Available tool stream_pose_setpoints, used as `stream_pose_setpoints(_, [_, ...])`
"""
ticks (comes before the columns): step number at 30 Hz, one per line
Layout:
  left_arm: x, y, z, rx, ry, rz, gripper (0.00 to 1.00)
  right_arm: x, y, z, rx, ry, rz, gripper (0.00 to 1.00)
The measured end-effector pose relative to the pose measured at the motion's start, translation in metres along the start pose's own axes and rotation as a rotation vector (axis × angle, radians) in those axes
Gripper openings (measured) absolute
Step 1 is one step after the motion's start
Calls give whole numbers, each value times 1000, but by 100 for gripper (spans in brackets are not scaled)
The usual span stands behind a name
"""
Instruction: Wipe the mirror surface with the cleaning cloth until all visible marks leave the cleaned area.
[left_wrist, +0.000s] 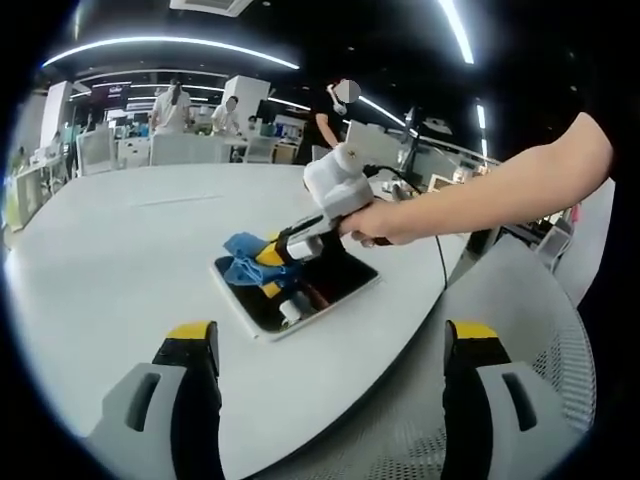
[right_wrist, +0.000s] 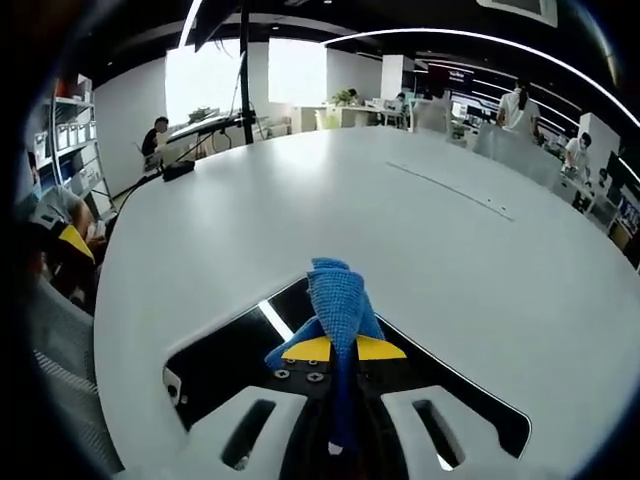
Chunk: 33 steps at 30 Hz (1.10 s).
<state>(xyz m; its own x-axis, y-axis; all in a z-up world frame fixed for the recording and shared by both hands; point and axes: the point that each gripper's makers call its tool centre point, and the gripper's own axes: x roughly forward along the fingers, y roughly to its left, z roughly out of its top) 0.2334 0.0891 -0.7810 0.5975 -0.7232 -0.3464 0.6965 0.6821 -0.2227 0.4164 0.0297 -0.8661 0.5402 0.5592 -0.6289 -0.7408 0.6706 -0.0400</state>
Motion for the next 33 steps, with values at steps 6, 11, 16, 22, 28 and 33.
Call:
stream_pose_setpoints(6, [0,0,0,-4,0,3,92,-7,10,-4,48,-10,16,1])
stream_pose_setpoints(11, [0,1,0,-6,-2,7,92,-14,21,-10,42,-22,36,0])
stream_pose_setpoints(16, [0,1,0,-10,-4,12,92,-17,24,-13,50,-24,44,0])
stream_pose_setpoints(22, [-1,2,0,-9,-3,18,92,-22,32,-17,38,-24,57,0])
stream_pose_setpoints(28, [-1,2,0,-8,0,18,92,-28,41,-21,28,-11,73,0])
stream_pose_setpoints(33, [-1,2,0,-6,1,16,92,-34,49,-26,11,3,84,0])
